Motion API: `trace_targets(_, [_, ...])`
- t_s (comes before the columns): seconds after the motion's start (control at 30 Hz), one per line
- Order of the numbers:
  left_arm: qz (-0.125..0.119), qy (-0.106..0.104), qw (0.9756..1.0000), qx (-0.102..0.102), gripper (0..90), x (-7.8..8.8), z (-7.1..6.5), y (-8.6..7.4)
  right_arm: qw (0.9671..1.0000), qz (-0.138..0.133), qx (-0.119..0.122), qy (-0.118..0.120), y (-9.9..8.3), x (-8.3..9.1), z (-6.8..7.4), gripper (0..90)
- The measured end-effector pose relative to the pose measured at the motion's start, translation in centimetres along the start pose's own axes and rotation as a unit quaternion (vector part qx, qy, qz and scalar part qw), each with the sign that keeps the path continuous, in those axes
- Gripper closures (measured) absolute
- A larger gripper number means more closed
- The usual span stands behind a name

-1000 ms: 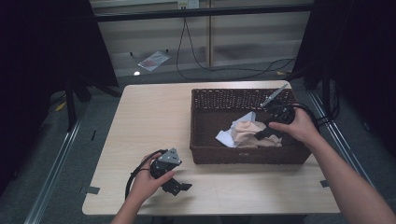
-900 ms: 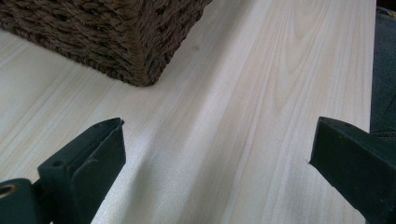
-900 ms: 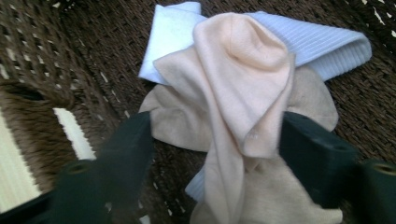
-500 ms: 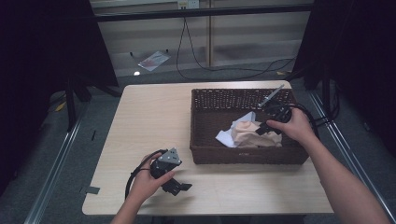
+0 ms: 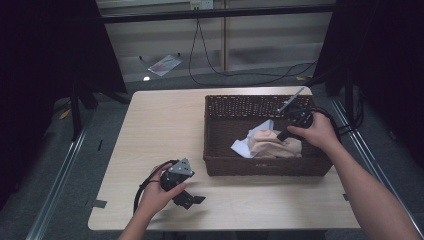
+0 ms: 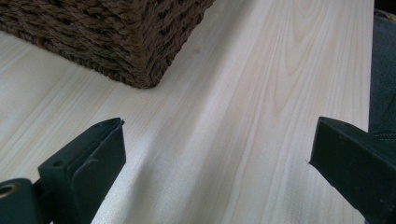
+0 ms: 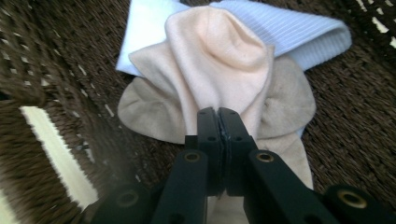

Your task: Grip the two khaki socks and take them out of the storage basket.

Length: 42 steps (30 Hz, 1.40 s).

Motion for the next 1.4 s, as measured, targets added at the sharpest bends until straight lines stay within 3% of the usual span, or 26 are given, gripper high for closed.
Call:
trace_targets(0.13, [0.005,-0.005,0.9999,-0.008,3.1,0.0,0.0,0.0,1.0000,-0.003,0.000,0.004,0.1,1.3,-0.2,89.0])
trace_targets(0.23, [0.002,-0.002,1.0000,0.000,3.1,-0.1,-0.1,0.0,1.0000,-0.002,0.002,0.006,0.3,2.2,-0.1,89.0])
trace_targets(0.77, [0.006,-0.005,1.0000,-0.004,3.1,-0.1,-0.1,-0.1,0.9995,-0.006,0.019,0.026,2.2,7.3,1.3,89.3])
trace_targets(1.07, [0.004,-0.006,1.0000,-0.002,3.1,-0.3,-0.1,-0.1,0.9988,0.002,0.033,0.036,2.4,9.0,2.0,89.3])
trace_targets(1.4, [0.005,-0.004,1.0000,0.000,3.1,-0.3,-0.2,-0.1,0.9974,-0.026,0.046,0.049,3.2,11.4,3.2,89.2])
Point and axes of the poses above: each handheld gripper's, and its own axes: x roughly backward along the jaws, y roughly out of its top, z roughly to its left, the point moved 9 cm from there along -x, roughly forward along the jaws, and after that the axes turned 6 degrees about -z, right-handed, at the moved point
